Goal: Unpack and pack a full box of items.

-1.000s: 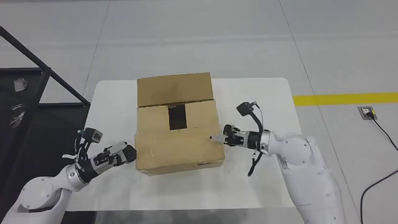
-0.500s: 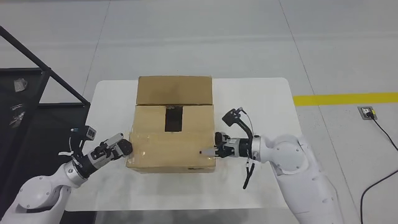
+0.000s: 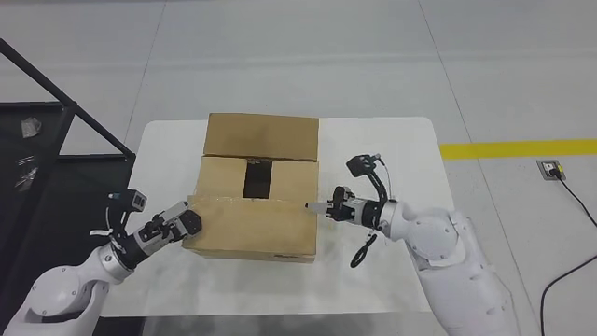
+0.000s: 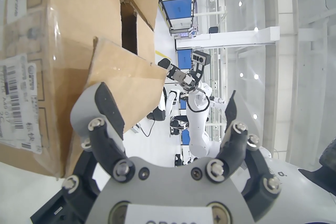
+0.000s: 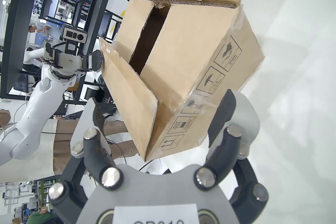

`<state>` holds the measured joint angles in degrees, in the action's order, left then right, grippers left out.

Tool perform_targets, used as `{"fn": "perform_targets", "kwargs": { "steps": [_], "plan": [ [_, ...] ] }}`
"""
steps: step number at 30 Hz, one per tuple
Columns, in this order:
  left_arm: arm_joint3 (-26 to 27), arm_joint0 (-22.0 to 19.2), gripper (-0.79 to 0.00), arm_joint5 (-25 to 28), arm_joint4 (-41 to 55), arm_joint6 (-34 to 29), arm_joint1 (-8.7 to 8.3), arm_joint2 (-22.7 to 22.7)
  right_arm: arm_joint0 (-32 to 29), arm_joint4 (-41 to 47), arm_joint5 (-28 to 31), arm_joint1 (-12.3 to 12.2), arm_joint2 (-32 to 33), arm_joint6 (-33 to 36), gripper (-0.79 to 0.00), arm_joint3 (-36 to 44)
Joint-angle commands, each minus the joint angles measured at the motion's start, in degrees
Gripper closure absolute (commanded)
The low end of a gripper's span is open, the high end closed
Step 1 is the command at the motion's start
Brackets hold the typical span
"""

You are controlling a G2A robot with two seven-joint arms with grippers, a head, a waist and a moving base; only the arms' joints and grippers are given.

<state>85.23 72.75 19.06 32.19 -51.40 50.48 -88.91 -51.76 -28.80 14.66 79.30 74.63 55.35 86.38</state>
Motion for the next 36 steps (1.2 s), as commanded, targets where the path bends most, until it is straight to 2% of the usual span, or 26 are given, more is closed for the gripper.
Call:
{"fn": "perform_targets", "kwargs": {
  "steps": [1,7,15,22,28,36],
  "plan": [
    [-0.27,0.04,-0.785,-0.09,0.36,-0.14,0.04,-0.24,0.02,0.03,0.45,0.00,-0.01,0.16,-0.785,-0.03],
    [-0.54,-0.39,-0.785,-0.57,0.31,-0.67,0.22,0.10,0.14,1.40,0.66,0.00,-0.22,-1.92,-0.785,-1.24],
    [-0.51,-0.75,-0.785,-0.68,0.10,-1.99,0.37,0.20,7.67,-6.11,-2.01,0.75,-3.84,-15.83,-0.785,-10.60],
    [-0.39,-0.39,-0.785,-0.76,0.11,-2.39,0.49,-0.06,19.21,-3.98,-0.81,2.54,-8.26,-21.46,-0.785,-25.51],
    [0.02,0.03,-0.785,-0.87,-0.16,-2.52,0.54,-0.55,28.70,-1.53,-1.91,5.18,-13.29,-24.92,-0.785,-39.17],
    [0.29,0.52,-0.785,-1.07,-0.35,-2.64,0.65,-0.82,36.11,4.62,4.35,8.53,-17.18,-25.26,-0.785,-53.74]
  ]
}}
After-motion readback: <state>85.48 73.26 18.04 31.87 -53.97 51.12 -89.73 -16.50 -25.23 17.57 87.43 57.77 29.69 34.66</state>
